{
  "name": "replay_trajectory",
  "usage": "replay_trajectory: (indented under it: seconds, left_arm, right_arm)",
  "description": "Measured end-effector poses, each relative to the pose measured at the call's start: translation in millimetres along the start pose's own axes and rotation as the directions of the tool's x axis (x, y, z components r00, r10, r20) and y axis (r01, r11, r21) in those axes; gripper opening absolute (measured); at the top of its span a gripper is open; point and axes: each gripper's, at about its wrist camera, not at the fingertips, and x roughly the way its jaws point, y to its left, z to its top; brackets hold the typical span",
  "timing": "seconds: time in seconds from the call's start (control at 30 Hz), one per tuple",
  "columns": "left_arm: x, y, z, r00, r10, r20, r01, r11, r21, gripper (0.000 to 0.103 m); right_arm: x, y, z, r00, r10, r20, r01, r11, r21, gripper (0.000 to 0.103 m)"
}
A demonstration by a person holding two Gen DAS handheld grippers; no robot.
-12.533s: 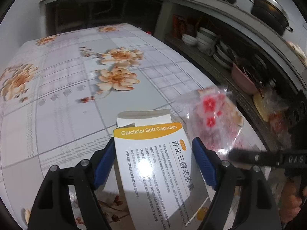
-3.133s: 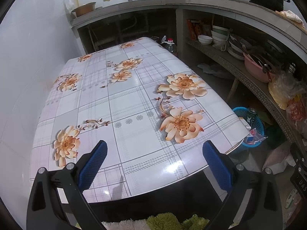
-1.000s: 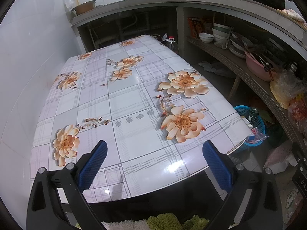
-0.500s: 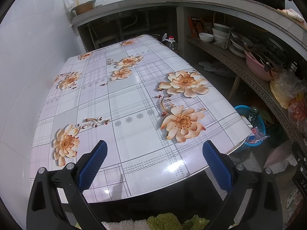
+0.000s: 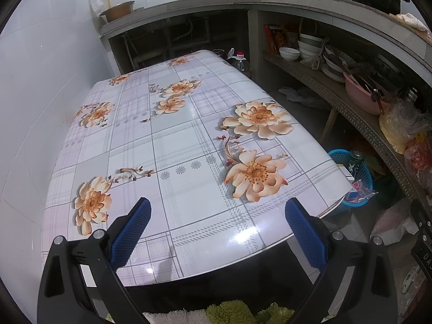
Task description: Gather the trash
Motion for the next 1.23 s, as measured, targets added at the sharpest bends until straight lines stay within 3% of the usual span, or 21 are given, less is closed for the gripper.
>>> replay_trajectory:
  seconds: [1.23]
  left_arm:
    - [-0.3,0.0,-1.9,1.000,0.000,-0.013,0.000,1.000,0.003,0.097]
  right_arm:
    - [-0.2,0.5,0.3,1.000,0.001,0.000,-0.001,1.000,0.001,0.095]
